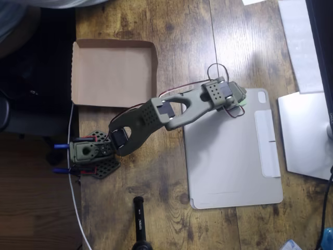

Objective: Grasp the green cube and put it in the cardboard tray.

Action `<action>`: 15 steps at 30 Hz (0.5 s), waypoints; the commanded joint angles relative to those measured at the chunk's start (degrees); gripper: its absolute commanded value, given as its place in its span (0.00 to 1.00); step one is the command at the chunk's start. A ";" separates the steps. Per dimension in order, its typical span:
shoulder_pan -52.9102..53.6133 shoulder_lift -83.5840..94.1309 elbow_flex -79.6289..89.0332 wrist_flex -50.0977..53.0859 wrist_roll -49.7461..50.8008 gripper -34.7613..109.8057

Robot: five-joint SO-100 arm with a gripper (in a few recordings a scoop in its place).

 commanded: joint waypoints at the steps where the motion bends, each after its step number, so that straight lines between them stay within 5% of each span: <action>1: 0.53 2.46 1.58 -0.79 -0.44 0.37; 15: -0.35 11.60 2.20 6.94 4.66 0.35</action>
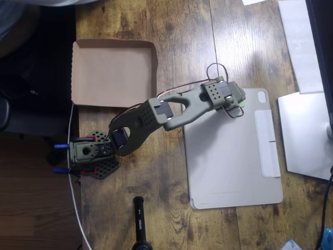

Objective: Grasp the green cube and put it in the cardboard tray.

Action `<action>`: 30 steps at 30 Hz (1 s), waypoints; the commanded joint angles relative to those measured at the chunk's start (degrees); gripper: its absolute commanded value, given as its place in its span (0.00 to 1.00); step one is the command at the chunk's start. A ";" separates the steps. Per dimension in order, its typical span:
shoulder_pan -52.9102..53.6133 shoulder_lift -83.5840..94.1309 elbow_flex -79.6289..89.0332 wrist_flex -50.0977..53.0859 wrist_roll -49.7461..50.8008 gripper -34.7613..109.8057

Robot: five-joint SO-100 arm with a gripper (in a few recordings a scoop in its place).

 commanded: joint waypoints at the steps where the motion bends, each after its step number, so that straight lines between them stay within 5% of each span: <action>1: -0.70 8.00 1.49 3.25 0.35 0.35; 19: -13.10 39.99 31.64 10.72 0.00 0.35; 30: -33.66 49.04 38.32 23.03 -5.54 0.35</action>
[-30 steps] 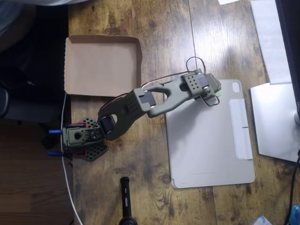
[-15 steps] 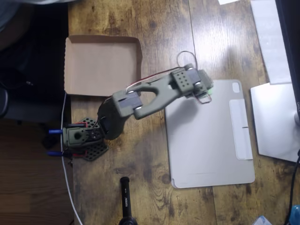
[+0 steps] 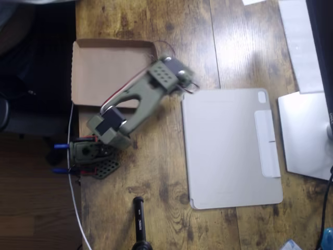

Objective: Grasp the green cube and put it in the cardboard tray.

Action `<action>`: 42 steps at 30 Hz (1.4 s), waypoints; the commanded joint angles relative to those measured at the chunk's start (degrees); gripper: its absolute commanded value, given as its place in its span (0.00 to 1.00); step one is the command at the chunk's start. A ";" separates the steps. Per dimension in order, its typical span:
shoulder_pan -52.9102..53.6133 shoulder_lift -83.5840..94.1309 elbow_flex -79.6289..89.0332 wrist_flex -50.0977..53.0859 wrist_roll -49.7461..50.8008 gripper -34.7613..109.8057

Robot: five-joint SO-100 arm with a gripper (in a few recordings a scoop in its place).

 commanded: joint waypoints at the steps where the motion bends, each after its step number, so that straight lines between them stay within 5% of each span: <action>1: -7.56 3.96 1.23 3.96 -2.11 0.35; 8: -18.46 5.10 6.77 8.53 -6.15 0.35; 25: -14.41 5.27 11.07 6.33 -8.35 0.47; 32: 2.64 3.52 9.32 6.59 -12.83 0.46; 42: 36.83 -12.92 -16.26 21.36 -0.62 0.36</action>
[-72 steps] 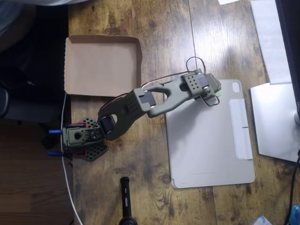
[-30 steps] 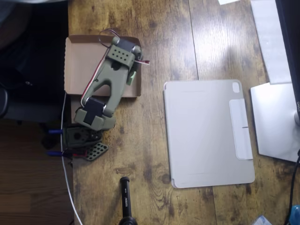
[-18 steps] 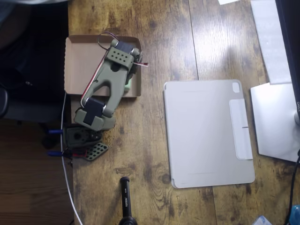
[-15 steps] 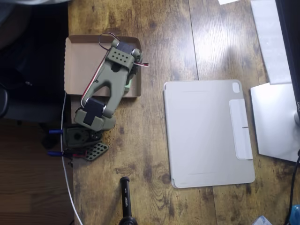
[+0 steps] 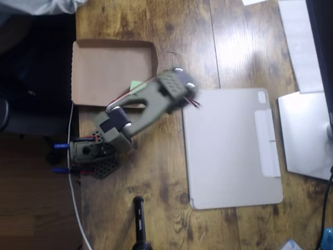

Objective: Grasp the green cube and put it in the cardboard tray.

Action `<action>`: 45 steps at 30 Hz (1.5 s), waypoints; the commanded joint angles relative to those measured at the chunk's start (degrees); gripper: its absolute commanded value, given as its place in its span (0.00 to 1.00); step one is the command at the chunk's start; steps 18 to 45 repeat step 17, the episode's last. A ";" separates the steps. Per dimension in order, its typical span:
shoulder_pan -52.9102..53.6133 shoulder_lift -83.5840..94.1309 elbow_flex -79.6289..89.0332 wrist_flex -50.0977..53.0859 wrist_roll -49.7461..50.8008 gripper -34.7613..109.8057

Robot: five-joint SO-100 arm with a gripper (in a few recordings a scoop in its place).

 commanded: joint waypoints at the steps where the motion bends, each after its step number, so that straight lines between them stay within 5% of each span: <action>1: 10.11 -4.48 -8.88 9.58 3.96 0.36; 8: 12.39 -2.64 2.11 10.20 4.04 0.31; 15: 10.90 2.37 11.43 10.20 17.14 0.24; 45: 12.74 2.99 11.34 10.28 16.52 0.24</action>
